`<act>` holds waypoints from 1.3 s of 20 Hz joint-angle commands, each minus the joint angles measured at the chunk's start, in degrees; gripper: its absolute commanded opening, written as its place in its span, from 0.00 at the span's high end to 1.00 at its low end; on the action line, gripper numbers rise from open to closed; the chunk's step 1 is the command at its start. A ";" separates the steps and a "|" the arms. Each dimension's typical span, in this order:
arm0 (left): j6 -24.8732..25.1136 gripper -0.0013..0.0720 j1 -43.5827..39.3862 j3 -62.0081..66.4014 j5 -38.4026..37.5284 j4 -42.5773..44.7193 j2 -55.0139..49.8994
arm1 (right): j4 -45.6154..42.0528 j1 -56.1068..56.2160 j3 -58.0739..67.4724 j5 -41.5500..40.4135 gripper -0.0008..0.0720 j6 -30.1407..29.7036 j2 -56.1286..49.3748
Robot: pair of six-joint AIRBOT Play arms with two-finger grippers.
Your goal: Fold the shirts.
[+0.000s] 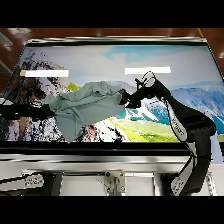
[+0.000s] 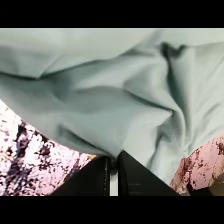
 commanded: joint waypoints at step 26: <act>-3.17 0.93 -0.13 44.72 5.11 5.55 51.25 | -14.08 -0.72 0.07 -11.72 0.91 -0.02 78.42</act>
